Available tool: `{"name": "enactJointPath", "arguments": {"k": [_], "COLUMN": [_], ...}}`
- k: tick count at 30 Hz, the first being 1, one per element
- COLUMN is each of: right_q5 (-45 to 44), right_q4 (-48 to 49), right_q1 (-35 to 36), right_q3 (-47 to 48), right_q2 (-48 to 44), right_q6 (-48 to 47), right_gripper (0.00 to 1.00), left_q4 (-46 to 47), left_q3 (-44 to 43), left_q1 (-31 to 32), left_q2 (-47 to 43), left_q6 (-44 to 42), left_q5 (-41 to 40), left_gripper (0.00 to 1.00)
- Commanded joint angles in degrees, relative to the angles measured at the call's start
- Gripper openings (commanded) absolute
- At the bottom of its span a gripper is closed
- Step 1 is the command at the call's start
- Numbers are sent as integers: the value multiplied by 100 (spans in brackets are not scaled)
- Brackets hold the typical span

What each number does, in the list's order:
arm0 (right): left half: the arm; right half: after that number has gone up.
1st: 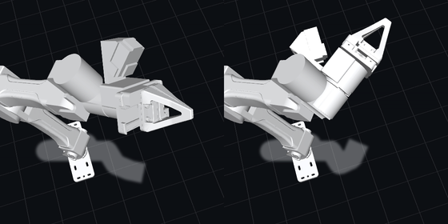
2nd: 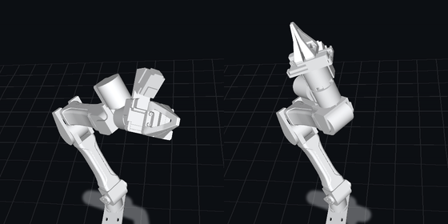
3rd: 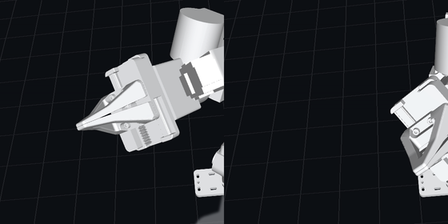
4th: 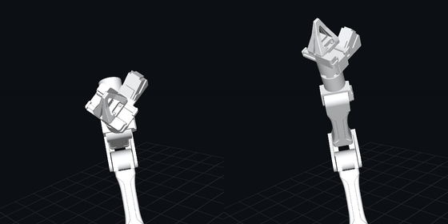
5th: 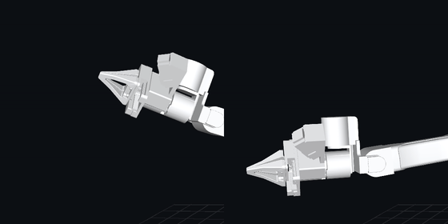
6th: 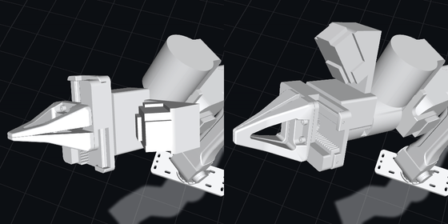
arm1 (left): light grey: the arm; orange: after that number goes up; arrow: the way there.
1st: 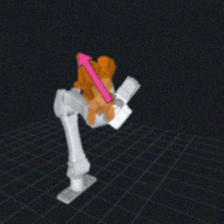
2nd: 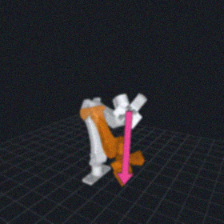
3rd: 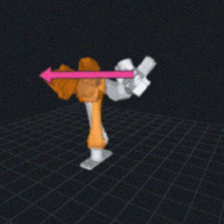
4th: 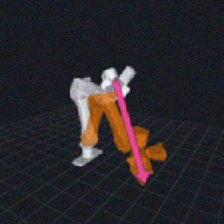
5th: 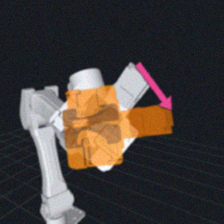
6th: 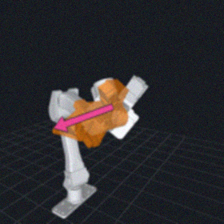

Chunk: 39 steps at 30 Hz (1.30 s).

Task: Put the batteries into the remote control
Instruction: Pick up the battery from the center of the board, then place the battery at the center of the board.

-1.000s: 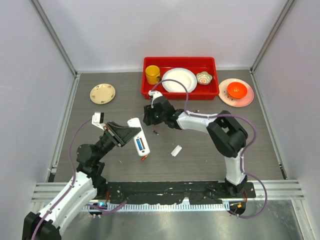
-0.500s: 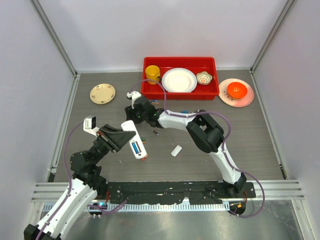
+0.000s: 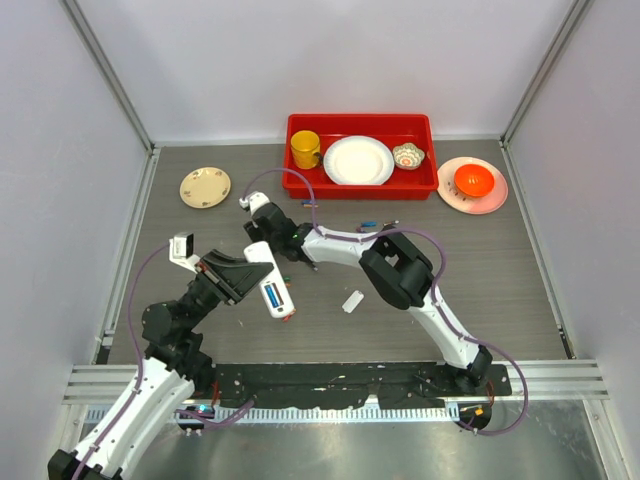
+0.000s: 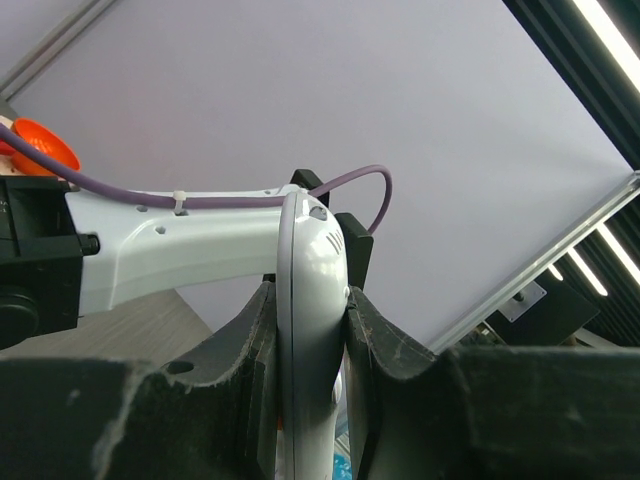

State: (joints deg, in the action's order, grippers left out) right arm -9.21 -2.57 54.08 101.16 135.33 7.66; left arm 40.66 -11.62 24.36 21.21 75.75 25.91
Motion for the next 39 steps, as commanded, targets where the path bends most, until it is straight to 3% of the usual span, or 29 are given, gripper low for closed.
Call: {"name": "enactJointPath", "arguments": {"k": [1, 4, 5, 7, 10, 15, 21, 28, 35, 39], "right_q5": [-282, -362, -353, -336, -248, -467, -1205, -1206, -811, -398], "right_q4": [-401, -560, -595, -727, -449, 528, -558, -895, -825, -851], "right_q1": [-38, -38, -47, -73, -196, -434, -443, -443, -530, -855], "right_q3": [210, 158, 97, 79, -341, -2125, -3382, -5429, -6205, -6302], "right_q2": [160, 161, 152, 143, -181, -2200, -4168, -6173, -7168, -7231], "right_q6": [-54, -45, -37, 138, 716, 1553, 1712, 2433, 2776, 2908], "right_gripper": [42, 30, 16, 1, 1, 1, 1, 1, 1, 1], "left_q4": [65, 47, 47, 160, 275, 433, 1714, 2481, 2973, 3631], "left_q3": [-25, -25, -25, 19, 116, 63, 142, 55, -209, -113], "left_q1": [-19, -19, -19, -19, -28, -19, -10, 86, 491, 605], "left_q2": [-91, -117, -117, -135, -152, 276, 1217, 2325, 3528, 3811], "left_q6": [-121, -139, -148, -148, -156, -227, 10, 28, 230, 414], "left_q5": [-86, -121, -121, -183, -315, -271, -25, 151, 326, 388], "left_gripper": [0, 0, 0, 0, 0, 0, 0, 0, 0, 0]}}
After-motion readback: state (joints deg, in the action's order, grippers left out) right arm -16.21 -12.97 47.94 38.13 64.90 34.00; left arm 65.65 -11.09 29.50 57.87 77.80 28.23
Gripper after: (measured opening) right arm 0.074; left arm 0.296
